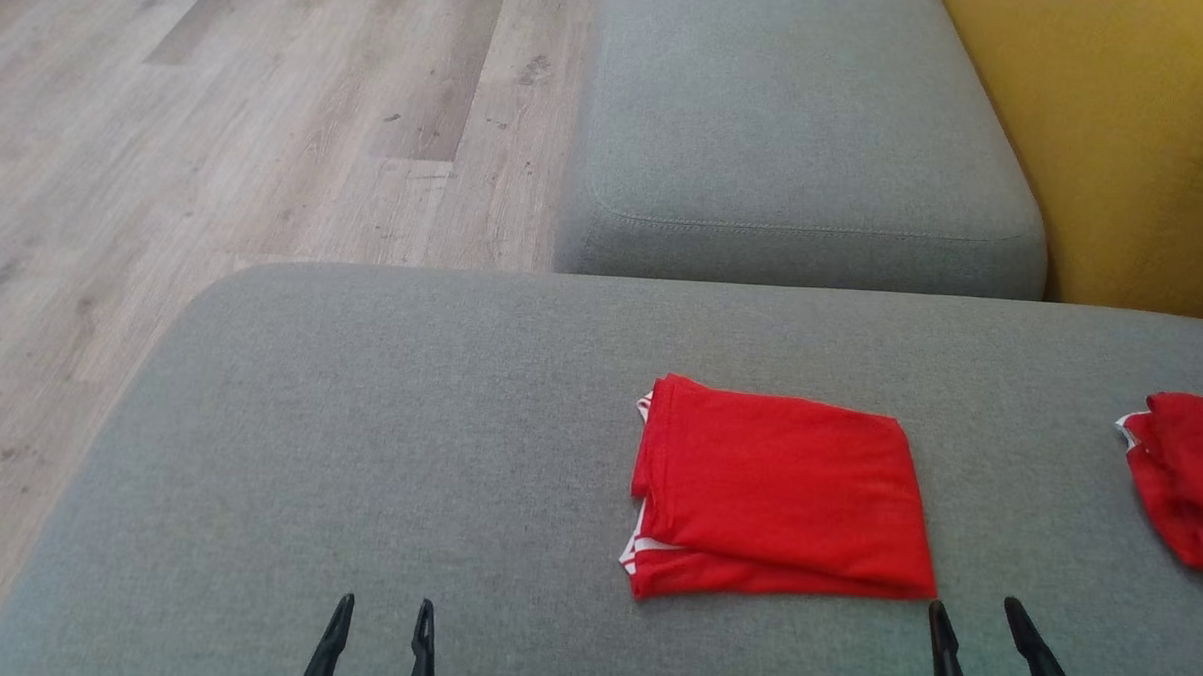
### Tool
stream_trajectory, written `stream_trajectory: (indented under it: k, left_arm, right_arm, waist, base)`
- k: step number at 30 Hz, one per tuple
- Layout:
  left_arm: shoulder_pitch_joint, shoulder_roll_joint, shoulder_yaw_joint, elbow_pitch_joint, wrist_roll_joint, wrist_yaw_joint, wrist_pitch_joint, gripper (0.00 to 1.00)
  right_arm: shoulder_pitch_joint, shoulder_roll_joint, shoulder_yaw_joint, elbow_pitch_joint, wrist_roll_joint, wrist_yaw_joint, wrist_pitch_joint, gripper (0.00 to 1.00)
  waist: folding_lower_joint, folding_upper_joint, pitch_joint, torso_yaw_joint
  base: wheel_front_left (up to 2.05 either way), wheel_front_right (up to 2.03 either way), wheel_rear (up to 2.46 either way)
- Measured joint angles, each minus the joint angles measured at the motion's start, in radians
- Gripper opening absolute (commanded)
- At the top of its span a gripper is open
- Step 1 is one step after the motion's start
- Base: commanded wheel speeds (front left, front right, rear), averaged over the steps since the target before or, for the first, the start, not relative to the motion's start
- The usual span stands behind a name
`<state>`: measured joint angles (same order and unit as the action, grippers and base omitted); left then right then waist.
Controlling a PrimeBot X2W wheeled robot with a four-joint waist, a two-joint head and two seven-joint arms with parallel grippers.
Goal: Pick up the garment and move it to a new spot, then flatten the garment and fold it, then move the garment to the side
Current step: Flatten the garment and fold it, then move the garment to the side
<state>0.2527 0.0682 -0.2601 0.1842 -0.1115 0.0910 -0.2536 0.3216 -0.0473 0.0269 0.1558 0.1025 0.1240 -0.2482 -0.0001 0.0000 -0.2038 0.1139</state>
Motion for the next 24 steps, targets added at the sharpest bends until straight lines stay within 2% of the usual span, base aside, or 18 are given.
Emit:
stream_trajectory:
  k: [20, 24]
  left_arm:
    - [0.000, -0.002, 0.010, -0.005, 0.040, -0.021, 0.000, 1.00]
    - [-0.003, -0.003, 0.008, -0.022, 0.050, -0.021, 0.000, 1.00]
  right_arm:
    - [0.000, 0.007, -0.006, 0.018, 0.003, 0.000, 0.000, 1.00]
    - [-0.033, 0.007, -0.007, 0.045, 0.068, 0.000, 0.000, 1.00]
  waist:
    - [0.0001, 0.0000, 0.032, -0.016]
    - [0.0001, 0.0000, 0.068, -0.016]
  base:
    - [0.00, 0.00, 0.00]
    - [0.00, 0.00, 0.00]
